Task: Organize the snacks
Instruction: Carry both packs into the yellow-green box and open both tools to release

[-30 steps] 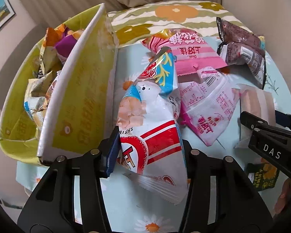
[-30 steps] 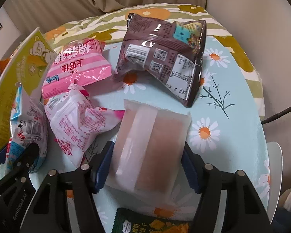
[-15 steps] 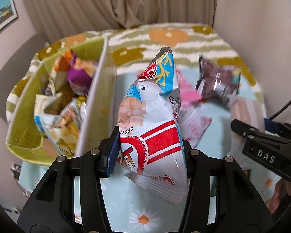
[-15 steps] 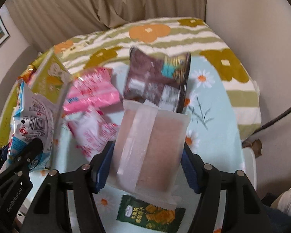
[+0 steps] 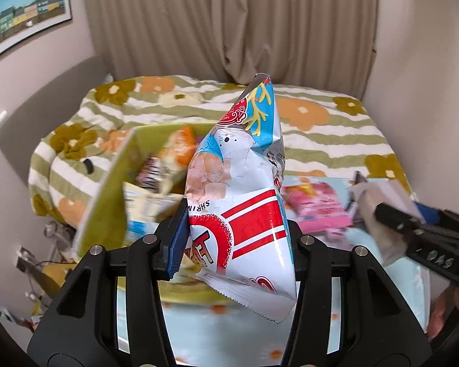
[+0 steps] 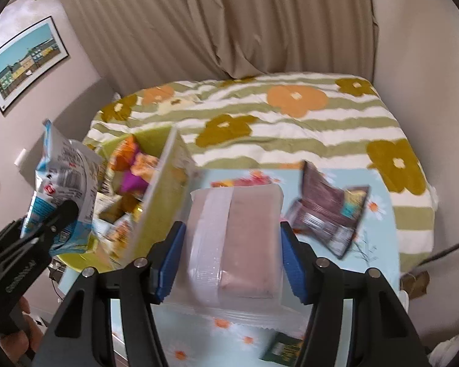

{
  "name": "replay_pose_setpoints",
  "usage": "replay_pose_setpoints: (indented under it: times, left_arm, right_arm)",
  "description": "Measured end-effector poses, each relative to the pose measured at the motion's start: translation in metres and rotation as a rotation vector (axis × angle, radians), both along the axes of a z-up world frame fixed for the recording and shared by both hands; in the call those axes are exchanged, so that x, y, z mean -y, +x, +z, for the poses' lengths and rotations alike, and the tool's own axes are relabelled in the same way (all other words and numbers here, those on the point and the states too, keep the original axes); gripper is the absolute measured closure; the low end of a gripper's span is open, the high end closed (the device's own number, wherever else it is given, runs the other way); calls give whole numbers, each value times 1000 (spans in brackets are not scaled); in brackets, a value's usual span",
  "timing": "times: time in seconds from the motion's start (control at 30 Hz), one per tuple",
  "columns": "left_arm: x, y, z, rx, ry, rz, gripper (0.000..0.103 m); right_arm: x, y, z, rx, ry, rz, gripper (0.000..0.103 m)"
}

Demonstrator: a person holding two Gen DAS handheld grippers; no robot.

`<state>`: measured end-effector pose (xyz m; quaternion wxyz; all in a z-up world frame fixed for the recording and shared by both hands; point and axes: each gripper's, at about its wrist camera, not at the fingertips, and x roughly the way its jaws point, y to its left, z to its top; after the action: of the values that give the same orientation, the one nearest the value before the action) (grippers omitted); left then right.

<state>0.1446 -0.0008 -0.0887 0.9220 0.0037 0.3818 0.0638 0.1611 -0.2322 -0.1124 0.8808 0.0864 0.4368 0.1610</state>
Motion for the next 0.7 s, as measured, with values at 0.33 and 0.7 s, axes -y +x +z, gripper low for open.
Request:
replay_pose_setpoints:
  times: [0.33,0.7]
  left_arm:
    - [-107,24,-13,-83,41,6,59]
    - [-160,36,-52,-169,2,-108,0]
  right_arm:
    - [-107,17,21,7,109,64,47]
    - [-166,18,2,-53,112,30,47]
